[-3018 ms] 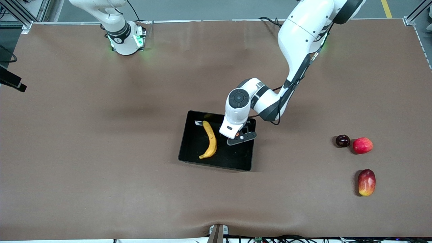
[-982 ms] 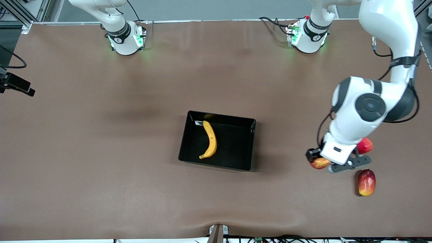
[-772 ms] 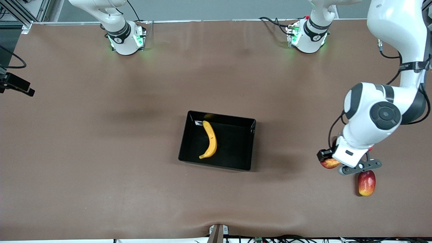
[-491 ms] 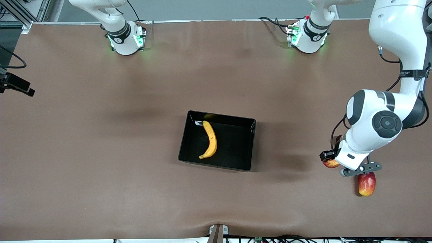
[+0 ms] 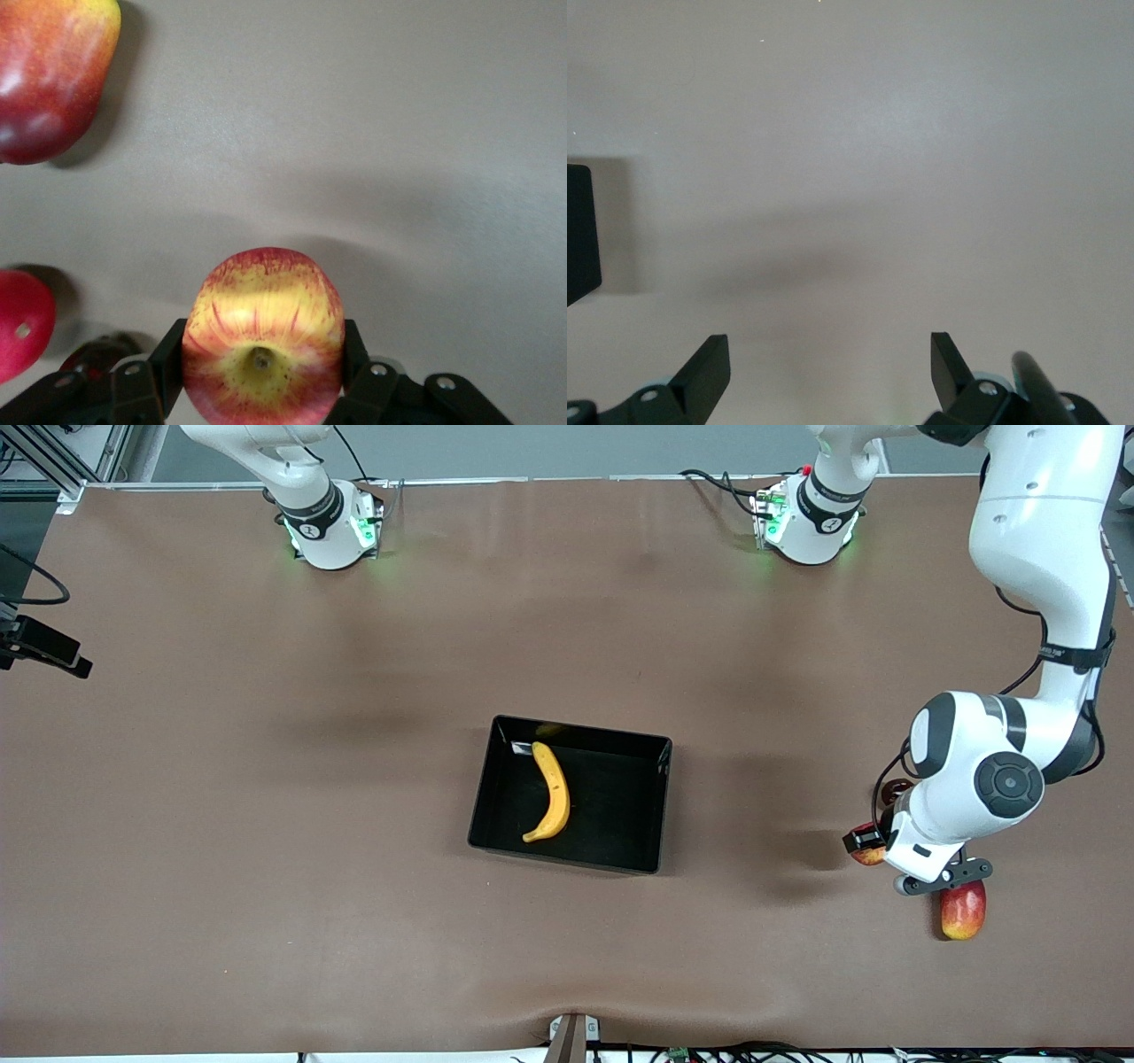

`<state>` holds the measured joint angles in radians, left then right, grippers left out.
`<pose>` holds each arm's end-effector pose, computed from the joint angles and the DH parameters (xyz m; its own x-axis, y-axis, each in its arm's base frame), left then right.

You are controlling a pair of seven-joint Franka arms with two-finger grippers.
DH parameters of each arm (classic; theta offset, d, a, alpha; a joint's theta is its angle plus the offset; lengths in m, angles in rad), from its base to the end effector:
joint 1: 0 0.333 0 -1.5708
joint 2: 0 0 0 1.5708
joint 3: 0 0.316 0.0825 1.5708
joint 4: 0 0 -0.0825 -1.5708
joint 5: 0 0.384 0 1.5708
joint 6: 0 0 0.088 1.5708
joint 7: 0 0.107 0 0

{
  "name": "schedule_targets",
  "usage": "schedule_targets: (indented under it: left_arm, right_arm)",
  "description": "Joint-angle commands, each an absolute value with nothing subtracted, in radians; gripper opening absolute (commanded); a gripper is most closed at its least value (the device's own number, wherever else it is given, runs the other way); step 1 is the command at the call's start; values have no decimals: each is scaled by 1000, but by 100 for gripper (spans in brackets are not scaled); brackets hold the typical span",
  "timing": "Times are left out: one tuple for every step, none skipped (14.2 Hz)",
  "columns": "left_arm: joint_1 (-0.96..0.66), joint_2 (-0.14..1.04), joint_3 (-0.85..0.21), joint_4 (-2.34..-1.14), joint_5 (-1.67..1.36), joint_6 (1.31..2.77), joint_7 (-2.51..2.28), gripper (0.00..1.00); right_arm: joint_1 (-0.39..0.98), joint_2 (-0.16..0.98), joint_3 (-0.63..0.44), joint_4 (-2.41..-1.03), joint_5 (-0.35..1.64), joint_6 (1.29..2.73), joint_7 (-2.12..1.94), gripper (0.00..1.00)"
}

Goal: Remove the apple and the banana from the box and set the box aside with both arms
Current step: 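Carry the apple with the left gripper beside the mango, then open the left gripper to release the apple on the table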

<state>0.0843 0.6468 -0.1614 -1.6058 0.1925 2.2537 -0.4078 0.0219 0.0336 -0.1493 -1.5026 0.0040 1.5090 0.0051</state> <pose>0.6945 -0.0335 0.2552 0.9704 0.2394 0.0304 0.2406 -0.9696 -0.0452 0.5547 -0.0690 0.6326 0.9909 -0.1319 -0.0268 -0.1319 -0.9913 0.0011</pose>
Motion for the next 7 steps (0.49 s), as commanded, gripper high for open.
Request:
schedule_targets:
  left_arm:
    - [106,695,-163,-1611,195,2350,-394,0]
    - [109,710,-163,-1608,195,2374,-396,0]
    - [110,715,-161,-1605,195,2387,-396,0]
    - [110,724,-158,-1600,196,2390,-396,0]
    - [113,727,-156,-1598,195,2396,-396,0]
    - [120,736,-156,-1598,195,2396,-396,8]
    - [121,738,-156,-1595,195,2396,-396,60]
  right_arm:
    - [18,40,-149,-1486,15,1503,5,100]
    - [18,40,-149,-1486,15,1502,5,100]
    - [17,40,-149,-1486,15,1503,5,100]
    - [17,40,-149,-1486,15,1503,5,100]
    - [17,40,-149,-1486,14,1502,5,100]
    - [18,40,-149,-1486,15,1502,5,100]
    - [18,40,-150,-1486,15,1502,5,100]
